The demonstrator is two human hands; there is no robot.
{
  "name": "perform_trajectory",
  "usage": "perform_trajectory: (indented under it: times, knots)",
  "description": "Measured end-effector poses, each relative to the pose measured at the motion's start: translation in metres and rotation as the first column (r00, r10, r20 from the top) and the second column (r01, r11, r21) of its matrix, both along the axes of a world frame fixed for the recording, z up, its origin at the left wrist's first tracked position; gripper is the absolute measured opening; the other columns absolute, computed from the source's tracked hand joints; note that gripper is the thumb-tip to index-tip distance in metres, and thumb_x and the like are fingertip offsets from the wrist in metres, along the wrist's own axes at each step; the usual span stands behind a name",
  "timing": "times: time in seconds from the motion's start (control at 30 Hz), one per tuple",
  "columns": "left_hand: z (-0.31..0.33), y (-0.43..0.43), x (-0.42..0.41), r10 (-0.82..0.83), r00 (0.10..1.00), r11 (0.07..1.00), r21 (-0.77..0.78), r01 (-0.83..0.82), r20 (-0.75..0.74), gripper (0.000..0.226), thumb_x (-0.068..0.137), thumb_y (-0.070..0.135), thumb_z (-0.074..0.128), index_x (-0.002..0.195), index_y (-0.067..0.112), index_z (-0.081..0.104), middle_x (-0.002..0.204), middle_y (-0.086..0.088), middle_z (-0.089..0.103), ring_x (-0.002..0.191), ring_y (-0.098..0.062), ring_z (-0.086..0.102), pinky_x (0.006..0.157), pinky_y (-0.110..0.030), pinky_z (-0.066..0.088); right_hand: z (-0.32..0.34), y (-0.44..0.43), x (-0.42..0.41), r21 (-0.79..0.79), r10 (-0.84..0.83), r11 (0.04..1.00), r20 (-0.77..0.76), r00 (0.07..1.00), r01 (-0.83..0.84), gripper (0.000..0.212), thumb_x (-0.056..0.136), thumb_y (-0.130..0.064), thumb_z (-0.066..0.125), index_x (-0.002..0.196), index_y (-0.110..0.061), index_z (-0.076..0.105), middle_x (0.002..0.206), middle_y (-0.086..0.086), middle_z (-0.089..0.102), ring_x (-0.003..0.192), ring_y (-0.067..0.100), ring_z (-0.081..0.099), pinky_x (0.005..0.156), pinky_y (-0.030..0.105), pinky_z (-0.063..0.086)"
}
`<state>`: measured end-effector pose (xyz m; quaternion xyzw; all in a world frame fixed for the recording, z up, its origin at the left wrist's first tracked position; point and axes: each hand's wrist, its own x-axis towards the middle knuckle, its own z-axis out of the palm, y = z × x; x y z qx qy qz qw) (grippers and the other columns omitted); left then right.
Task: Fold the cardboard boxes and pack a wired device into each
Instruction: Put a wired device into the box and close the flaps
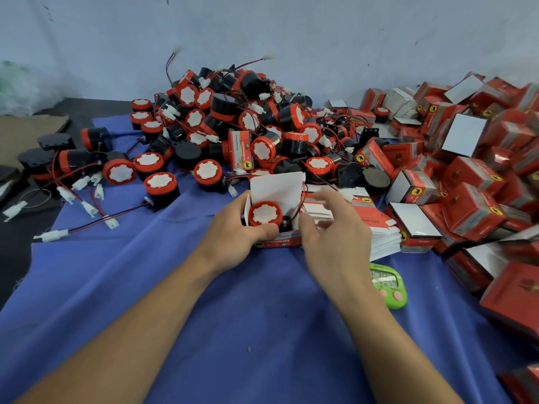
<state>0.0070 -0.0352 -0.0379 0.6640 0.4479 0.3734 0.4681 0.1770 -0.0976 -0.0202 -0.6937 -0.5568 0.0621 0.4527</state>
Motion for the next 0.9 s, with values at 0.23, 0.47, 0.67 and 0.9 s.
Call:
perform_trajectory:
  times: [0.23, 0.47, 0.67, 0.9]
  knots:
    - [-0.001, 0.002, 0.001, 0.027, 0.993, 0.996, -0.088, -0.017, 0.114, 0.070, 0.065, 0.009, 0.083, 0.130, 0.030, 0.068, 0.118, 0.010, 0.076, 0.111, -0.012, 0.071, 0.097, -0.037, 0.058, 0.000, 0.003, 0.007, -0.145, 0.097, 0.984, -0.018, 0.995, -0.099, 0.039, 0.091, -0.018, 0.055, 0.126, -0.034, 0.059, 0.124, -0.002, 0.060, 0.118, 0.019, 0.049, 0.089, 0.030, 0.035]
    - [0.001, 0.002, 0.002, 0.032, 0.990, 0.991, -0.135, -0.013, 0.137, 0.062, 0.052, 0.002, 0.081, 0.097, 0.045, 0.080, 0.101, 0.009, 0.080, 0.095, -0.010, 0.075, 0.080, -0.030, 0.057, -0.003, 0.006, 0.003, -0.142, 0.050, 0.989, 0.068, 0.996, -0.040, 0.016, 0.084, -0.035, 0.069, 0.089, -0.032, 0.054, 0.068, -0.015, 0.064, 0.079, 0.013, 0.058, 0.090, 0.037, 0.035]
    - [0.002, -0.002, 0.004, 0.043, 0.991, 0.994, -0.107, -0.030, 0.129, 0.064, 0.048, 0.010, 0.079, 0.101, 0.047, 0.078, 0.104, 0.009, 0.080, 0.096, -0.010, 0.074, 0.087, -0.037, 0.060, -0.002, 0.007, 0.006, -0.182, 0.033, 0.982, -0.139, 0.990, -0.058, 0.049, 0.093, -0.034, 0.061, 0.139, -0.039, 0.044, 0.072, -0.028, 0.068, 0.095, 0.026, 0.061, 0.085, 0.040, 0.046]
    - [0.002, -0.007, 0.002, 0.000, 1.000, 0.998, 0.069, 0.001, -0.016, 0.054, 0.063, 0.023, 0.080, 0.113, 0.041, 0.071, 0.103, 0.016, 0.077, 0.096, -0.006, 0.073, 0.085, -0.032, 0.061, 0.004, 0.006, 0.015, -0.244, 0.136, 0.957, -0.108, 0.985, -0.159, 0.058, 0.078, -0.036, 0.078, 0.125, -0.046, 0.046, 0.077, -0.013, 0.072, 0.072, -0.002, 0.062, 0.059, 0.012, 0.041]
